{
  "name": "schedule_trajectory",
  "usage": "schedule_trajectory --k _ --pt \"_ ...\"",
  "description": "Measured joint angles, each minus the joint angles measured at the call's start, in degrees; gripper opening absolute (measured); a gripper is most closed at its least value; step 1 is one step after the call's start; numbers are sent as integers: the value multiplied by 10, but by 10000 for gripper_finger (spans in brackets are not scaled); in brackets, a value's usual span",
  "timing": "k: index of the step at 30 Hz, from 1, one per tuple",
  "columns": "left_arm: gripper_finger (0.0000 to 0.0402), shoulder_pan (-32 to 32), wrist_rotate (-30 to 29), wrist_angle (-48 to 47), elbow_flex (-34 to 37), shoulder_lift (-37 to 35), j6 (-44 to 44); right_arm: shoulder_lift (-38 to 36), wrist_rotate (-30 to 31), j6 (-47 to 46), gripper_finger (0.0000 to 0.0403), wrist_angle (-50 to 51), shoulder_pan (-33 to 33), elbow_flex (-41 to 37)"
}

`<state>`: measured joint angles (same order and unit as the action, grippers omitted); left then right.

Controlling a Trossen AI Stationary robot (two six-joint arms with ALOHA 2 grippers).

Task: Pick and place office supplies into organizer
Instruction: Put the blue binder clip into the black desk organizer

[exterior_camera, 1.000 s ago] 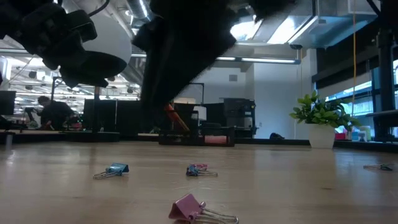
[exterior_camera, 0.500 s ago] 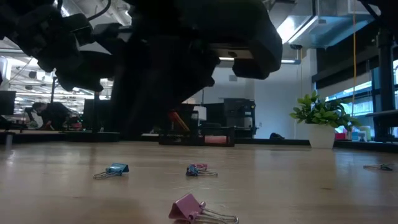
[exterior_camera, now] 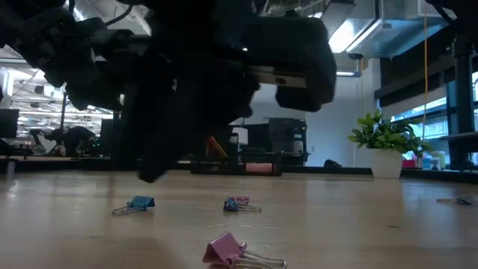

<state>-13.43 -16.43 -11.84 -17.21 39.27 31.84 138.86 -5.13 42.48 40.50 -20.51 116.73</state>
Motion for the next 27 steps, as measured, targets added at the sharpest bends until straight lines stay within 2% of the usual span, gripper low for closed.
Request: schedule_trajectory --k 27 --pt "159 0 0 -3 0 0 4 21 -22 0 126 18 14 1"
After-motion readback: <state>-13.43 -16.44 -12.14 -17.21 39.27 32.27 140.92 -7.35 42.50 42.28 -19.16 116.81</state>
